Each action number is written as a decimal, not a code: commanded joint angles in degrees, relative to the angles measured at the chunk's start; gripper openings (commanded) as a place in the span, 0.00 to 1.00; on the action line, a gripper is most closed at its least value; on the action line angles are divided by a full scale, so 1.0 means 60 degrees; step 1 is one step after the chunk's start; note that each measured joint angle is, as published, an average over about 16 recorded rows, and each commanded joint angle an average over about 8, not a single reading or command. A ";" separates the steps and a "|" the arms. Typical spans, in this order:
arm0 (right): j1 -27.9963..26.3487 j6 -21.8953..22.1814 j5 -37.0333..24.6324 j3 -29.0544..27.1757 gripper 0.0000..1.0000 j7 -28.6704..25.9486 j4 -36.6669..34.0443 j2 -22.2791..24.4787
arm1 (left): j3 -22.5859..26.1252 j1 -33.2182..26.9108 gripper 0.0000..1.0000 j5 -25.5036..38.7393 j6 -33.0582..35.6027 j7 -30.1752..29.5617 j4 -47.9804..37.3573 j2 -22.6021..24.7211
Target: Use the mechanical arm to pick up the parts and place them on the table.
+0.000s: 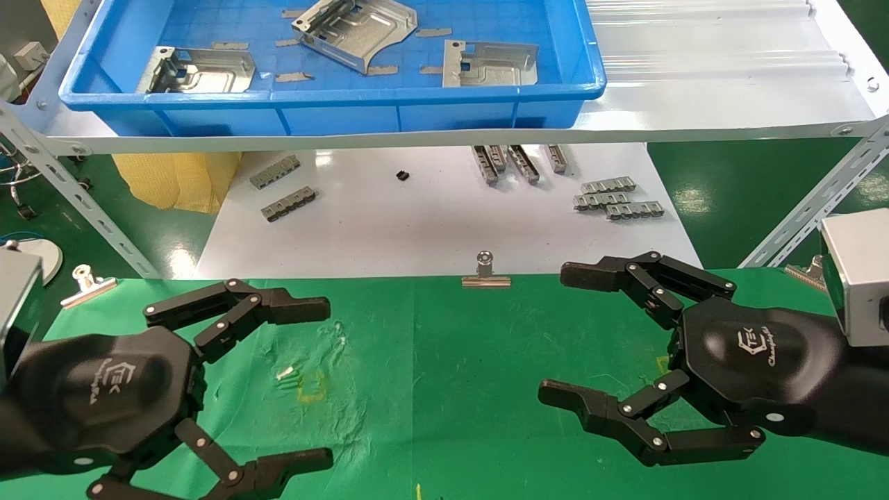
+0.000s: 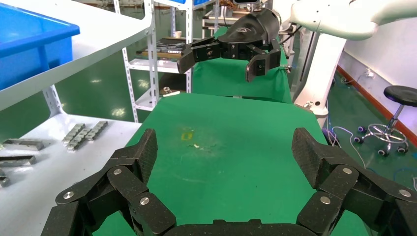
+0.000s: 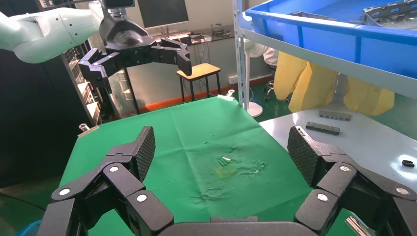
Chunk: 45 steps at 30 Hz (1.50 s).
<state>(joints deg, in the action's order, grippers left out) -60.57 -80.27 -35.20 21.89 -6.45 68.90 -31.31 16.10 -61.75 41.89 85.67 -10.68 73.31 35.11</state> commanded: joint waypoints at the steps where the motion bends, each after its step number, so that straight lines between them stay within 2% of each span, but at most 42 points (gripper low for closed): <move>1: 0.0000 0.0000 0.0000 0.0000 1.00 0.0000 0.0000 0.0000 | 0.0000 0.0000 1.00 0.0000 0.0000 0.0000 0.0000 0.0000; 3: 0.0000 0.0000 0.0000 0.0000 1.00 0.0000 0.0000 0.0000 | 0.0000 0.0000 1.00 0.0000 0.0000 0.0000 0.0000 0.0000; 11: 0.0000 0.0000 0.0000 0.0000 0.00 0.0000 0.0000 0.0000 | 0.0000 0.0000 1.00 0.0000 0.0000 0.0000 0.0000 0.0000; 45: 0.0000 0.0000 0.0000 0.0000 0.00 0.0000 0.0000 0.0000 | 0.0000 0.0000 1.00 0.0000 0.0000 0.0000 0.0000 0.0000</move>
<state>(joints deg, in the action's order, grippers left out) -60.57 -80.27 -35.20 21.89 -6.45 68.90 -31.31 16.10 -61.75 41.89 85.67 -10.68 73.31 35.11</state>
